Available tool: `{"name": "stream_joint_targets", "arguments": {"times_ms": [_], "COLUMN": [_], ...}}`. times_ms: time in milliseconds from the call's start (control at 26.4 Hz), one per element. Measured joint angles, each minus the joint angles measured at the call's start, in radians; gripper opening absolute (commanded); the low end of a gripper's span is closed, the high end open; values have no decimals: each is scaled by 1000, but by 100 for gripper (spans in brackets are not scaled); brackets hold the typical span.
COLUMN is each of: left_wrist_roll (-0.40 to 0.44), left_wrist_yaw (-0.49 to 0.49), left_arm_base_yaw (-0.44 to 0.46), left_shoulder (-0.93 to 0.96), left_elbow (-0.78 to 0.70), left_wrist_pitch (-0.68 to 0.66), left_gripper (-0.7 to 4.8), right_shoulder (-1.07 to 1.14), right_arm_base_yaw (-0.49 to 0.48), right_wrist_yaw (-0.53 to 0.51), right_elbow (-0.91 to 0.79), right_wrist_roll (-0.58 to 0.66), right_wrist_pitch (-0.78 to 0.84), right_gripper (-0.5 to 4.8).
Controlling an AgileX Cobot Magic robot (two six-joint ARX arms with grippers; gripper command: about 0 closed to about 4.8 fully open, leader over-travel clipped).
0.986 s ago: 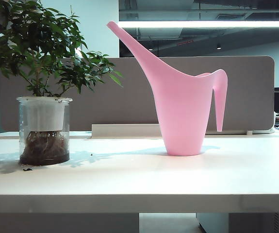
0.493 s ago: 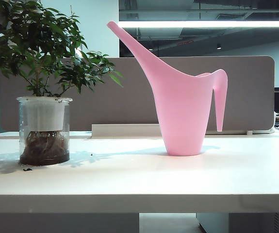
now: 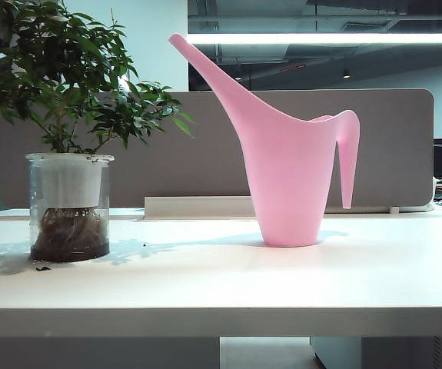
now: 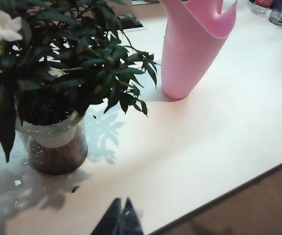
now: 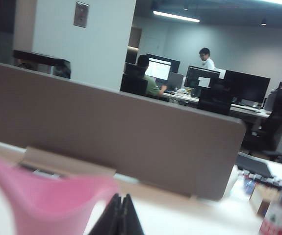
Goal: Pick up the watering can from the table, water the potted plant, and put the can back.
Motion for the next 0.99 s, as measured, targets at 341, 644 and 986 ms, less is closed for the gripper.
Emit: {"name": "stream_joint_targets", "arguments": {"times_ms": [341, 644, 986], "left_wrist_roll": [0, 0, 0], "left_wrist_yaw": [42, 42, 42], "left_arm_base_yaw": [0, 0, 0], "left_shoulder": [0, 0, 0], "left_elbow": [0, 0, 0], "left_wrist_pitch": [35, 34, 34], "left_gripper": [3, 3, 3], "right_shoulder": [636, 1074, 1285], "right_arm_base_yaw": [-1, -1, -13], "right_wrist_yaw": [45, -134, -204], "right_elbow": [191, 180, 7], "right_wrist_roll": [-3, 92, 104], "right_wrist_pitch": [388, 654, 1004], "right_gripper": [56, 109, 200]}}
